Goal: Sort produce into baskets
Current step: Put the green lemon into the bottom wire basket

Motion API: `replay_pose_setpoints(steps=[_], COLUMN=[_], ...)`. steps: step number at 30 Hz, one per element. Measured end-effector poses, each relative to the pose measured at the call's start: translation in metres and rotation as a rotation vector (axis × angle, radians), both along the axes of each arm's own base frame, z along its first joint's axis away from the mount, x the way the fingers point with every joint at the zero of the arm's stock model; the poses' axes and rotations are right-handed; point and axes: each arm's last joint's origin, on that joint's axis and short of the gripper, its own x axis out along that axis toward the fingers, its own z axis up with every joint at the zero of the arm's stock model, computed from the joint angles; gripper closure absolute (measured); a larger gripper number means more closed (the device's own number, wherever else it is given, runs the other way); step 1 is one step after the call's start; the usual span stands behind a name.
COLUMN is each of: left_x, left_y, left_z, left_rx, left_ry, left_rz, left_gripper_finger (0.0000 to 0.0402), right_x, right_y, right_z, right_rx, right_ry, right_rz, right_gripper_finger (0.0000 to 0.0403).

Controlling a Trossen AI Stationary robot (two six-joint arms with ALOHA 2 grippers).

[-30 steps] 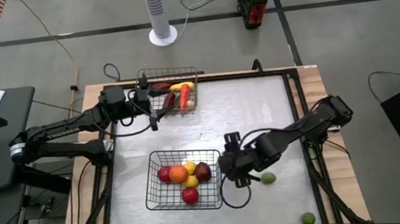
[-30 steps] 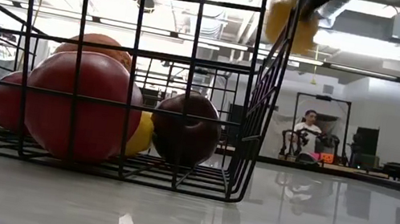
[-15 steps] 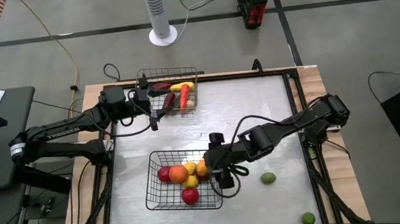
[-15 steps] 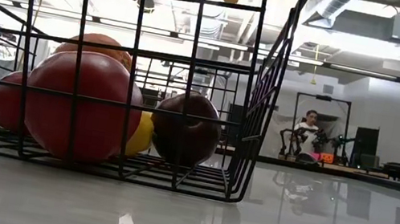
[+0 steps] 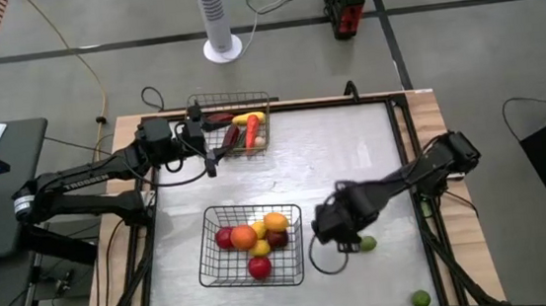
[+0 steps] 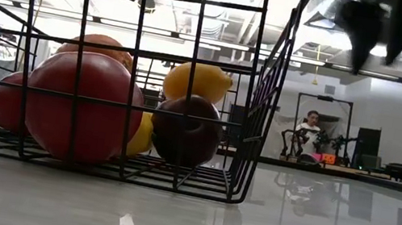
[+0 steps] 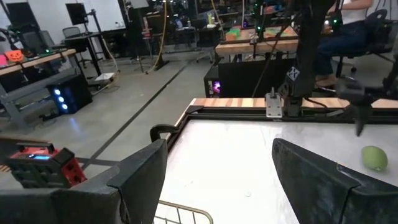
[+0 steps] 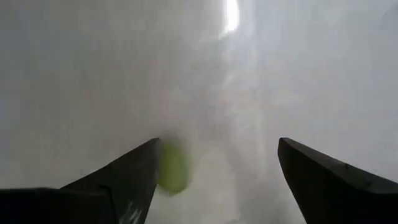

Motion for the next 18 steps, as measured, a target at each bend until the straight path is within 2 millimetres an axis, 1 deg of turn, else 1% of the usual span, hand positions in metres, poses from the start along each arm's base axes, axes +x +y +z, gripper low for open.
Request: replay_pose_setpoints(steps=[3, 7, 10, 13, 16, 18], left_x=[0.0, 0.0, 0.0, 0.0, 0.0, 0.0], left_y=[0.0, 0.0, 0.0, 0.0, 0.0, 0.0], left_z=[0.0, 0.0, -0.001, -0.001, -0.001, -0.001], left_rx=[-0.002, -0.017, -0.021, -0.021, -0.022, -0.021], left_ry=[0.0, -0.001, 0.004, 0.003, 0.003, 0.003], left_rz=[0.001, 0.002, 0.003, 0.003, 0.004, 0.009], left_gripper_finger=[0.0123, 0.0123, 0.0123, 0.0123, 0.0123, 0.0123], right_x=[-0.014, -0.031, -0.04, -0.042, -0.044, -0.047], right_y=[0.011, 0.022, 0.025, 0.029, 0.029, 0.027], right_z=[-0.022, -0.05, -0.062, -0.072, -0.085, -0.093], right_rx=[0.028, 0.066, 0.075, 0.133, 0.183, 0.179], right_ry=[0.088, 0.185, 0.188, 0.158, 0.158, 0.167], right_rz=[-0.057, -0.087, -0.093, -0.093, -0.095, -0.096], right_gripper_finger=[0.006, 0.0061, 0.0058, 0.0055, 0.0059, 0.0065])
